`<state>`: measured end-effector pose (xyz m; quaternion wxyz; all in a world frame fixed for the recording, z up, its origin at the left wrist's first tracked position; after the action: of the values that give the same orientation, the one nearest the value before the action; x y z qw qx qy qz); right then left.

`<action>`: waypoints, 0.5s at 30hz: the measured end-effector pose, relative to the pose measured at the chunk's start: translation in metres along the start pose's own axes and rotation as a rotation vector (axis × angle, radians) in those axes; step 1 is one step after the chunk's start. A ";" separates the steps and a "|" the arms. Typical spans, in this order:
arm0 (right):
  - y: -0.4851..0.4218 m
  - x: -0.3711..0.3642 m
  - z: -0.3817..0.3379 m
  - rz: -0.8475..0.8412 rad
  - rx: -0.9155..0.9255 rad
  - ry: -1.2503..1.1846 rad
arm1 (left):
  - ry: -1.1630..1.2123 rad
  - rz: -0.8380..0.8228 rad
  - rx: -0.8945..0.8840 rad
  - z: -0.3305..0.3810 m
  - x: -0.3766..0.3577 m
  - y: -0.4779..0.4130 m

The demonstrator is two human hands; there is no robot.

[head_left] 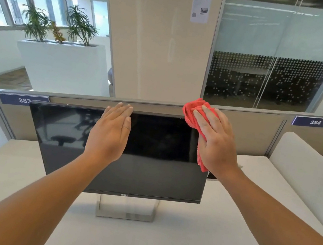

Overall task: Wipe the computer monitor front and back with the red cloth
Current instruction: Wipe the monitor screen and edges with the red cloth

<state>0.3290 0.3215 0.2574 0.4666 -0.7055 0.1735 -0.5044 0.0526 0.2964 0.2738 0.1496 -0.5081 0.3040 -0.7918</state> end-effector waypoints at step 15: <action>0.103 -0.028 -0.010 -0.060 -0.807 -0.614 | -0.017 0.018 0.023 0.000 -0.003 0.002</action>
<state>0.3311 0.2849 0.1562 0.1715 -0.9500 0.1892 -0.1796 0.0538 0.2962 0.2707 0.1652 -0.5102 0.2983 -0.7896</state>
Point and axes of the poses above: each hand's wrist, its own y-axis away from the middle knuckle, its own x-axis out of the back of the hand, z = x × y, the point moved 4 cm from there along -y, towards the middle knuckle
